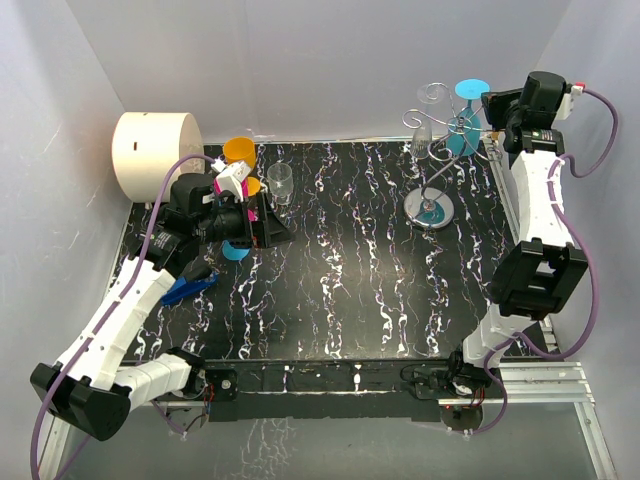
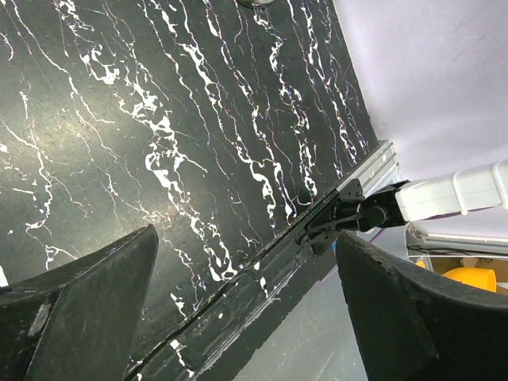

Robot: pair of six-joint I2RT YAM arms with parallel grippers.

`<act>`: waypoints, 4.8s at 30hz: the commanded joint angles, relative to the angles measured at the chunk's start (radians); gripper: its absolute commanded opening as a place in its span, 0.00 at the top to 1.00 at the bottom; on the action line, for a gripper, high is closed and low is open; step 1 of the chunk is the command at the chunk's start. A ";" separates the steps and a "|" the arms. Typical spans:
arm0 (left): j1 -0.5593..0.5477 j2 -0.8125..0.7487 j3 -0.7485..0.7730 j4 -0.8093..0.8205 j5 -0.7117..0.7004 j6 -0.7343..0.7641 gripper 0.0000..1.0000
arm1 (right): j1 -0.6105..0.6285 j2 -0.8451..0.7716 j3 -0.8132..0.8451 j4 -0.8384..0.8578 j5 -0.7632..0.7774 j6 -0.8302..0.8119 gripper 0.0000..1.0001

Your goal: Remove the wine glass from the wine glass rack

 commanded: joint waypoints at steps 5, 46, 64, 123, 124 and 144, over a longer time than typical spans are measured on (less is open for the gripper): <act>0.006 -0.033 0.001 -0.009 0.008 0.006 0.07 | -0.006 -0.026 -0.010 0.078 -0.015 0.040 0.85; 0.007 -0.027 0.005 -0.011 0.008 0.009 0.07 | -0.037 -0.030 0.034 0.124 0.002 0.089 1.00; 0.007 -0.056 -0.020 -0.013 0.011 0.001 0.07 | -0.047 -0.154 -0.083 0.137 -0.039 0.056 1.00; 0.006 -0.046 -0.018 -0.021 -0.012 0.005 0.07 | 0.180 0.139 0.243 0.822 -0.241 -0.120 1.00; 0.006 -0.047 -0.015 -0.019 -0.014 0.002 0.07 | 0.188 0.127 0.228 0.849 -0.272 -0.139 1.00; 0.007 -0.114 0.237 -0.104 -0.281 -0.035 0.07 | 0.619 -0.411 -0.579 0.975 -0.568 -0.700 1.00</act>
